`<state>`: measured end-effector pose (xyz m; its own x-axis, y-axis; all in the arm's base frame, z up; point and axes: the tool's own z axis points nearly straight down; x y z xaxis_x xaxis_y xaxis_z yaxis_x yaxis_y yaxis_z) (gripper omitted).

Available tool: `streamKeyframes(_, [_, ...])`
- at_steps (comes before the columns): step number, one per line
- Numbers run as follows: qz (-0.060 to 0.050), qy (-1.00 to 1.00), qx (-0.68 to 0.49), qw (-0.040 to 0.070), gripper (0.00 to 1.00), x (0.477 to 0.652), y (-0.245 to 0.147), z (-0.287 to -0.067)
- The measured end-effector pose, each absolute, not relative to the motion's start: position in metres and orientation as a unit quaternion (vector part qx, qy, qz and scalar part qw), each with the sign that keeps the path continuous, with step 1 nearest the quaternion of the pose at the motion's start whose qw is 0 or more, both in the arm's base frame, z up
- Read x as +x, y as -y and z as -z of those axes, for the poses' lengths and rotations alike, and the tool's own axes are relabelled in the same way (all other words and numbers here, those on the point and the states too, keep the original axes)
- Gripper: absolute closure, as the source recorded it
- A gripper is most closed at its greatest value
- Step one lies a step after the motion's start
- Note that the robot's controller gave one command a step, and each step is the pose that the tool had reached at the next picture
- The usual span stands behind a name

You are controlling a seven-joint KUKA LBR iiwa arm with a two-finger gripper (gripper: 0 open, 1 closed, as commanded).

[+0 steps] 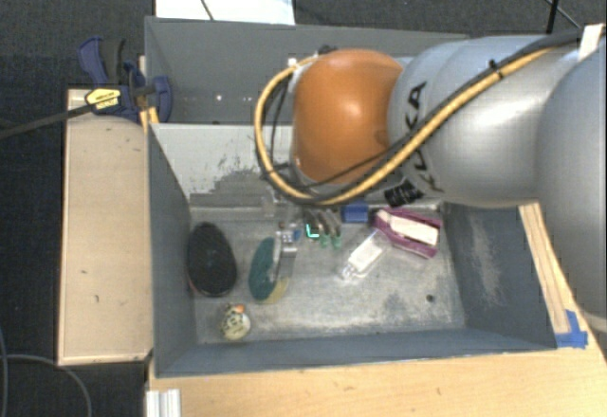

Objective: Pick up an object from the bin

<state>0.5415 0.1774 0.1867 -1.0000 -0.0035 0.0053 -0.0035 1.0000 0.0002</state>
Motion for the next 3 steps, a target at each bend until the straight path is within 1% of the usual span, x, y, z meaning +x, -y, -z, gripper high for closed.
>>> streamKeyframes(1, [-0.001, 0.994, -0.109, 0.002, 0.0, 0.541, -0.205, -0.067])
streamKeyframes(2, [0.0, 0.994, -0.111, 0.0, 1.0, 0.543, -0.205, -0.07])
streamKeyframes(3, [0.003, 0.995, -0.1, -0.005, 1.0, 0.567, -0.205, -0.229])
